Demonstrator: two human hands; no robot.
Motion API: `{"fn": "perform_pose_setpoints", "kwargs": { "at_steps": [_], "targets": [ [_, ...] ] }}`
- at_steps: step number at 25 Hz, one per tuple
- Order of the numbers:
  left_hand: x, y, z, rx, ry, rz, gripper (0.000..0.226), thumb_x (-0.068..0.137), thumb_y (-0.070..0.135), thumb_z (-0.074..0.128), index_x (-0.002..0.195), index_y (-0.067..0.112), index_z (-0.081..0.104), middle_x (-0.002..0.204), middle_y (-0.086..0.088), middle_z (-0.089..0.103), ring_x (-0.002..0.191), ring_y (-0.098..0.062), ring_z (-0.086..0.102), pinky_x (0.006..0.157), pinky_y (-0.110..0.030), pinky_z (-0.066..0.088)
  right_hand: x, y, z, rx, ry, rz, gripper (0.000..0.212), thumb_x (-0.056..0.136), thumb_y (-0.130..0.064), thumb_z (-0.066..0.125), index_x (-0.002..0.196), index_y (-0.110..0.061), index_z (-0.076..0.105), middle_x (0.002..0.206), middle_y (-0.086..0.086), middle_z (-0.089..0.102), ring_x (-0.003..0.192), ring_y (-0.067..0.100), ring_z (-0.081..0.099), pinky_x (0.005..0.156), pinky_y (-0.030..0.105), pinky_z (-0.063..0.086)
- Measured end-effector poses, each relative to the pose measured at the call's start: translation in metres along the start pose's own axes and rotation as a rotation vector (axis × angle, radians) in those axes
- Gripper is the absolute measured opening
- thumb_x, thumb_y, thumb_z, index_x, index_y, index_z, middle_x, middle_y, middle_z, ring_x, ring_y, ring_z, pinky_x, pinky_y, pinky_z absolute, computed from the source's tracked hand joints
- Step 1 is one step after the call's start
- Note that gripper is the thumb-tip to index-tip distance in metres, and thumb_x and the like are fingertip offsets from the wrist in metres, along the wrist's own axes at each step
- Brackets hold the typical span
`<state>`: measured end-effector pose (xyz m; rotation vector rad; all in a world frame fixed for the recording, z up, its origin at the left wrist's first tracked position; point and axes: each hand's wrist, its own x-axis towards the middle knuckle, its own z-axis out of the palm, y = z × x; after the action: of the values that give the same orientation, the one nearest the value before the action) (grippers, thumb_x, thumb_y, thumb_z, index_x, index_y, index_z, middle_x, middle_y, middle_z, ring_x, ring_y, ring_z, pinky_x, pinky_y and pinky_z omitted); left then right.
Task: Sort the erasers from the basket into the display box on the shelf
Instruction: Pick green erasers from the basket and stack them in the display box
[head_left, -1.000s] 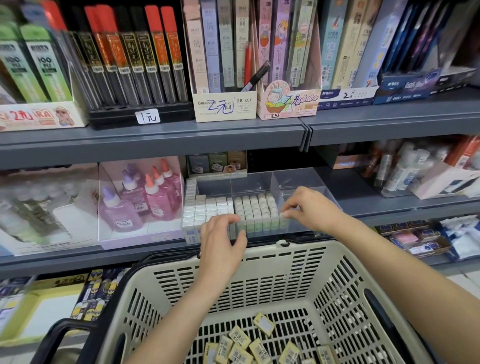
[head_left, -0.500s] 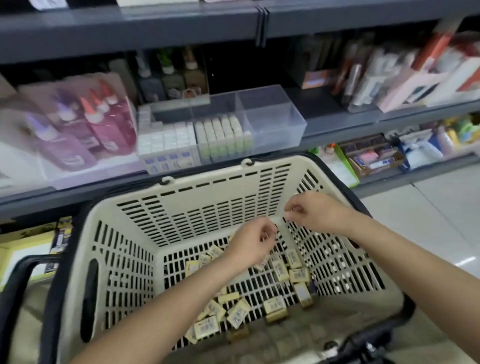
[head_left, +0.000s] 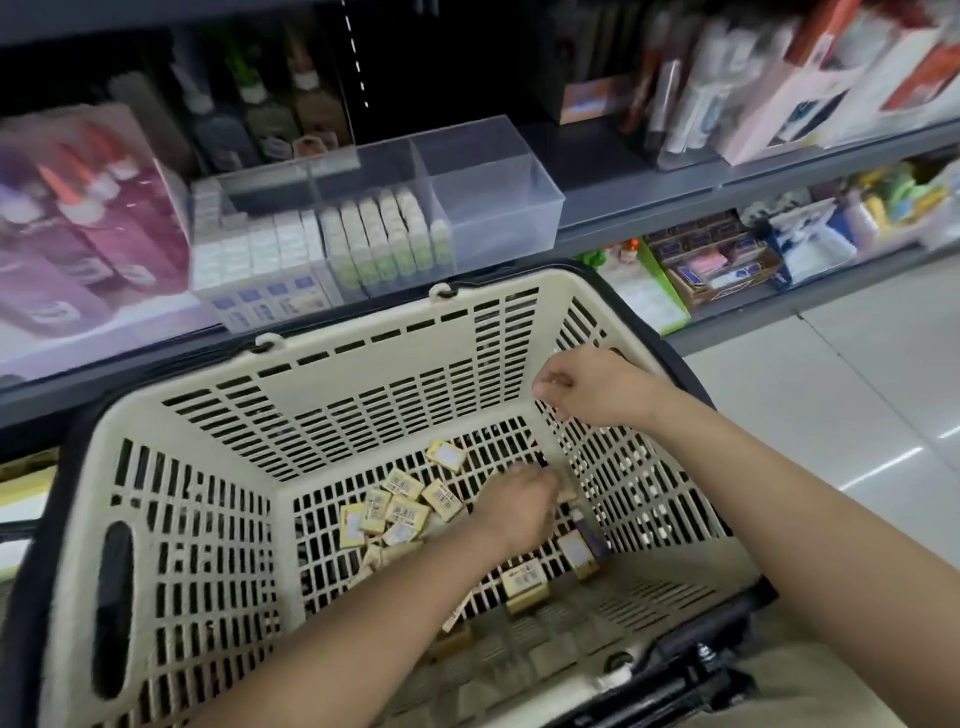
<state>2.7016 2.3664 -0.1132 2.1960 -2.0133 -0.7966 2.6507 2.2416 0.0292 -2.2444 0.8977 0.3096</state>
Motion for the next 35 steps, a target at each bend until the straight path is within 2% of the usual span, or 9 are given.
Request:
{"fn": "perform_pose_setpoints", "kwargs": {
  "at_steps": [2,9,14,16,20,24,27,31,35],
  "targets": [
    [0.003,-0.001,-0.002,-0.009,0.0,-0.073,0.035,0.081,0.021,0.059,0.114,0.011,0.052,0.114,-0.011,0.052,0.111,-0.029,0.046,0.088,-0.038,0.041,0.0,-0.001,-0.002,-0.009,0.006,-0.005,0.019,0.094,-0.031,0.05,0.101,-0.018,0.062,0.088,-0.002,0.067,0.077,0.009,0.067,0.083,0.034,0.053],
    [0.006,0.019,0.028,0.025,-0.116,0.053,0.044,0.091,0.033,0.053,0.133,0.022,0.044,0.129,-0.008,0.051,0.121,-0.028,0.041,0.094,-0.038,0.033,-0.001,0.002,-0.002,-0.014,0.002,-0.018,0.025,0.093,-0.037,0.052,0.103,-0.018,0.064,0.099,-0.001,0.065,0.091,0.017,0.062,0.087,0.037,0.051],
    [-0.008,-0.008,0.019,-0.049,-0.15,0.001,0.027,0.088,0.033,0.059,0.111,0.02,0.058,0.118,-0.003,0.049,0.113,-0.024,0.044,0.086,-0.033,0.032,-0.001,0.004,0.0,-0.049,0.022,-0.053,0.023,0.092,-0.037,0.052,0.1,-0.018,0.064,0.073,-0.015,0.054,0.083,0.012,0.058,0.076,0.028,0.045],
    [-0.026,-0.026,0.01,-0.103,-0.172,-0.005,0.023,0.088,0.033,0.06,0.105,0.019,0.059,0.118,0.0,0.051,0.113,-0.02,0.046,0.089,-0.034,0.034,-0.002,0.004,0.001,-0.053,0.01,-0.074,0.019,0.092,-0.036,0.053,0.096,-0.021,0.064,0.073,-0.016,0.053,0.08,0.01,0.057,0.073,0.026,0.043],
    [-0.065,-0.056,-0.034,-0.434,-0.136,-0.169,0.013,0.09,0.031,0.06,0.096,0.021,0.056,0.097,0.0,0.06,0.087,-0.02,0.059,0.076,-0.033,0.047,-0.002,-0.002,0.009,-0.162,-0.057,-0.137,0.02,0.088,-0.037,0.059,0.097,-0.021,0.067,0.089,-0.005,0.064,0.088,0.013,0.061,0.078,0.027,0.046],
    [-0.08,-0.063,-0.081,-0.532,0.047,-0.211,0.011,0.084,0.03,0.067,0.086,0.023,0.059,0.078,0.009,0.059,0.063,-0.003,0.053,0.054,-0.021,0.04,-0.002,-0.024,0.038,-0.315,-0.219,-0.281,0.027,0.083,-0.036,0.067,0.104,-0.02,0.067,0.096,-0.007,0.065,0.084,0.007,0.056,0.067,0.019,0.038],
    [-0.086,-0.059,-0.112,-0.595,0.193,-0.218,0.019,0.08,0.034,0.07,0.073,0.029,0.053,0.073,0.012,0.055,0.065,-0.002,0.052,0.056,-0.019,0.038,0.0,-0.043,0.057,-0.26,-0.166,-0.383,0.012,0.081,-0.033,0.069,0.087,-0.025,0.063,0.078,-0.012,0.056,0.075,0.009,0.052,0.064,0.023,0.034],
    [-0.098,-0.061,-0.145,-0.662,0.323,-0.239,0.018,0.078,0.036,0.07,0.076,0.027,0.055,0.079,0.009,0.06,0.075,-0.008,0.057,0.07,-0.025,0.048,0.007,-0.064,0.042,-0.149,-0.044,-0.411,0.017,0.079,-0.029,0.072,0.071,-0.027,0.058,0.066,-0.013,0.054,0.063,0.004,0.051,0.058,0.02,0.034],
    [-0.101,-0.064,-0.181,-0.549,0.85,-0.201,0.007,0.081,0.044,0.056,0.078,0.04,0.052,0.08,0.02,0.057,0.083,0.008,0.053,0.074,-0.002,0.038,0.013,-0.076,0.001,0.117,0.091,-0.442,0.022,0.083,-0.018,0.069,0.104,-0.018,0.061,0.075,-0.009,0.061,0.072,0.011,0.065,0.071,0.03,0.053]
  ]
}}
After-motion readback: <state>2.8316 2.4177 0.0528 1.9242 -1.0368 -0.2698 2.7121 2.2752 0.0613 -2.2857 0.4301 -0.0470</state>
